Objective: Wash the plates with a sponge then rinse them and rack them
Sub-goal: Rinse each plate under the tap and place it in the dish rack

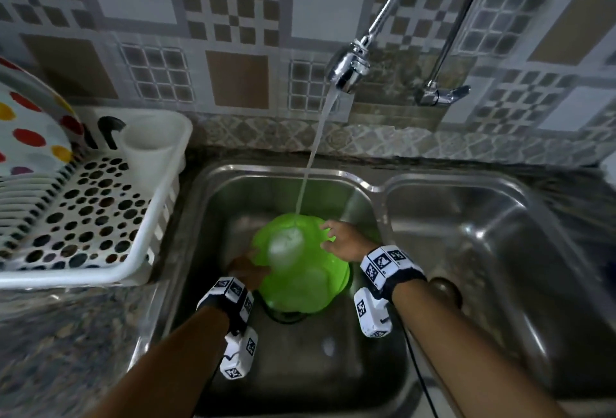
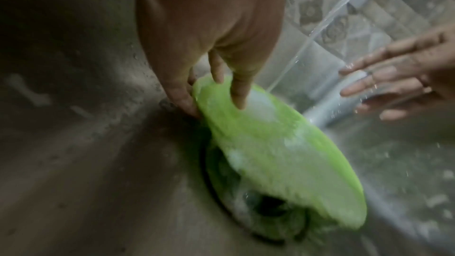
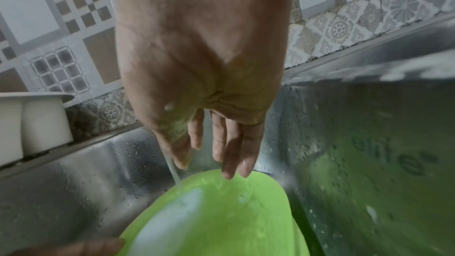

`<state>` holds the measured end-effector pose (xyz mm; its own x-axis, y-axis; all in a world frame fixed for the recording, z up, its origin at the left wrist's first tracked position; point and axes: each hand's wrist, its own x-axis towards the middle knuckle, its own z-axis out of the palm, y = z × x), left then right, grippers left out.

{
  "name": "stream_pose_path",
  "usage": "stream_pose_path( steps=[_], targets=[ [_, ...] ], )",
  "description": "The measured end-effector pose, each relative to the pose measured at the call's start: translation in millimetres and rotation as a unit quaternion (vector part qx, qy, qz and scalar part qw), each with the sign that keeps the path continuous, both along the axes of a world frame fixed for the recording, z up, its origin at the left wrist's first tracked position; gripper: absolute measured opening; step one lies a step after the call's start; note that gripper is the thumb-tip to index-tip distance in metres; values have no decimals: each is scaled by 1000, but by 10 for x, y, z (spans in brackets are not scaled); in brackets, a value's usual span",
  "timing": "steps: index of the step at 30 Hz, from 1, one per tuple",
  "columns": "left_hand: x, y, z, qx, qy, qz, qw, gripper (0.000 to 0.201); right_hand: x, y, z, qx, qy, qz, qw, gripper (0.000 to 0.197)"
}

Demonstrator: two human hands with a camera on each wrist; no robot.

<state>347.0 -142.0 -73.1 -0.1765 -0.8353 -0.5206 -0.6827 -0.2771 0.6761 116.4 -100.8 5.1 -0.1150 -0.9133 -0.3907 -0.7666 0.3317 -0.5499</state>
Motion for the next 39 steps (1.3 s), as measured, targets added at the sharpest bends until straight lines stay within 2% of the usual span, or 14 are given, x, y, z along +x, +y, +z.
stream_pose_path(
  steps=[4, 8, 11, 13, 15, 16, 18, 20, 21, 23, 27, 31, 36, 39],
  targets=[
    [-38, 69, -14, -64, -46, -11, 997, 80, -42, 17, -74, 4, -10, -1, 1000, 44],
    [-108, 21, 63, -93, -155, -63, 981, 55, -96, 8, -20, -13, -9, 0, 1000, 41],
    [-74, -137, 90, -114, -185, -62, 974, 51, -121, -36, 24, -29, -14, -9, 999, 39],
    [-29, -170, 130, -91, -178, -56, 978, 61, -116, -48, 42, -33, -22, -16, 999, 37],
    [-20, -132, 156, -77, -137, -81, 984, 85, -108, -51, 28, -32, -26, -18, 999, 37],
    [-18, -91, 168, -80, -113, -86, 987, 89, -97, -40, 9, -31, -26, -15, 999, 37],
    [-4, -71, 89, -75, -76, -52, 993, 77, -85, -14, -56, -27, -22, -11, 999, 36],
    [4, -66, 39, -56, -80, -18, 995, 57, -83, 11, -133, -24, -19, -13, 999, 35],
    [6, -81, 18, -47, -80, -3, 996, 52, -86, 19, -166, -22, -21, -14, 999, 35],
    [-19, -82, 32, -22, -57, 32, 998, 56, -98, 34, -230, -13, -25, -9, 1000, 34],
    [-93, -61, 70, -39, -39, 74, 996, 86, -90, 19, -251, -4, -32, 2, 999, 33],
    [-158, -34, 207, -87, -122, 51, 987, 73, -77, -73, -170, -18, -27, 0, 999, 32],
    [-131, -136, 493, -109, -122, -6, 986, 53, -36, -188, -40, -31, -25, 1, 999, 34],
    [-68, -205, 710, -143, -145, -3, 979, 48, 9, -226, 51, -37, -12, 13, 999, 35]
  ],
)
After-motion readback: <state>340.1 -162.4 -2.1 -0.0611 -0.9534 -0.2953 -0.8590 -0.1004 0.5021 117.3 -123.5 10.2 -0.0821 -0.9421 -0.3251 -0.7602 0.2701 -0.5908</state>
